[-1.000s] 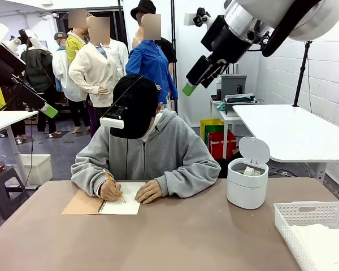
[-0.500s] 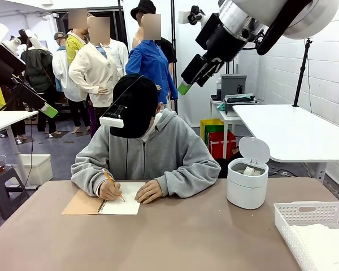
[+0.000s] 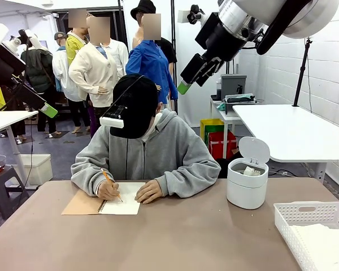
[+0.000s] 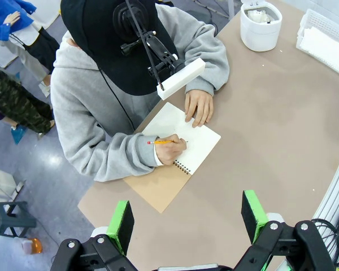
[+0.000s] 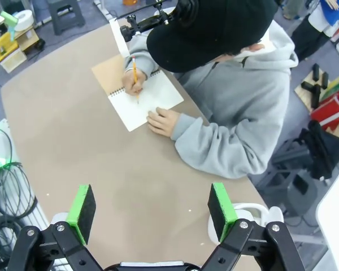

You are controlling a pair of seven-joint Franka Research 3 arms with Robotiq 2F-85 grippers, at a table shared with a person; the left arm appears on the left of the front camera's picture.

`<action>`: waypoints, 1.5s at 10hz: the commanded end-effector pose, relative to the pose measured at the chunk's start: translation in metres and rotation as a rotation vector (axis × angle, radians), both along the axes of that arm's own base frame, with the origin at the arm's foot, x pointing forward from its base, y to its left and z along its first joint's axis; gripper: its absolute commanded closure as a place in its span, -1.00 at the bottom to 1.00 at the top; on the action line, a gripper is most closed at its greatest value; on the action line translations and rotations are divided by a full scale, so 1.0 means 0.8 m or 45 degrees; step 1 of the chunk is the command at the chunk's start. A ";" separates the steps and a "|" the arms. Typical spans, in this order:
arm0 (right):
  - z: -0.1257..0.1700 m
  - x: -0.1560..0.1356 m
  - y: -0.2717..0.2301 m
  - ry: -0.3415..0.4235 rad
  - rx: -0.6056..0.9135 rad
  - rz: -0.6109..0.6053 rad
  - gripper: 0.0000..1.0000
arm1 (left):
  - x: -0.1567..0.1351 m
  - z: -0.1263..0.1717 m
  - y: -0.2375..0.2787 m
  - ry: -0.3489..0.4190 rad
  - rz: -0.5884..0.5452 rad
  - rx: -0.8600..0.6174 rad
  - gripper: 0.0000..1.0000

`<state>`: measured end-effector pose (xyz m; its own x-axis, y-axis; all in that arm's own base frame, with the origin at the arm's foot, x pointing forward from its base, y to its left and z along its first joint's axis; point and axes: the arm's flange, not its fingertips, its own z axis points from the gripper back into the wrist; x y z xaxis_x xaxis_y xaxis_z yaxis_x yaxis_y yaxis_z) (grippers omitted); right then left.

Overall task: Sort the paper based on its condition.
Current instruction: If a person hands you a paper, place it in the Organizing basket , and if it's crumpled, put it in the Trash can.

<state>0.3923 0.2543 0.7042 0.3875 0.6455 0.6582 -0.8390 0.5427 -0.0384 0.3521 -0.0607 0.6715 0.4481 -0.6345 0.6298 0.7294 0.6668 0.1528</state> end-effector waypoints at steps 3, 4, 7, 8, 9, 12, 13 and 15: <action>0.000 0.000 0.000 0.001 0.002 -0.003 -1.00 | 0.001 -0.001 0.000 -0.011 0.004 -0.006 -1.00; 0.000 0.000 0.000 0.001 0.002 -0.003 -1.00 | 0.001 -0.001 0.000 -0.011 0.004 -0.006 -1.00; 0.000 0.000 0.000 0.001 0.002 -0.003 -1.00 | 0.001 -0.001 0.000 -0.011 0.004 -0.006 -1.00; 0.000 0.000 0.000 0.001 0.002 -0.003 -1.00 | 0.001 -0.001 0.000 -0.011 0.004 -0.006 -1.00; 0.000 0.000 0.000 0.001 0.002 -0.003 -1.00 | 0.001 -0.001 0.000 -0.011 0.004 -0.006 -1.00; 0.000 0.000 0.000 0.001 0.002 -0.003 -1.00 | 0.001 -0.001 0.000 -0.011 0.004 -0.006 -1.00; 0.000 0.000 0.000 0.001 0.002 -0.003 -1.00 | 0.001 -0.001 0.000 -0.011 0.004 -0.006 -1.00; 0.000 0.000 0.000 0.001 0.002 -0.003 -1.00 | 0.001 -0.001 0.000 -0.011 0.004 -0.006 -1.00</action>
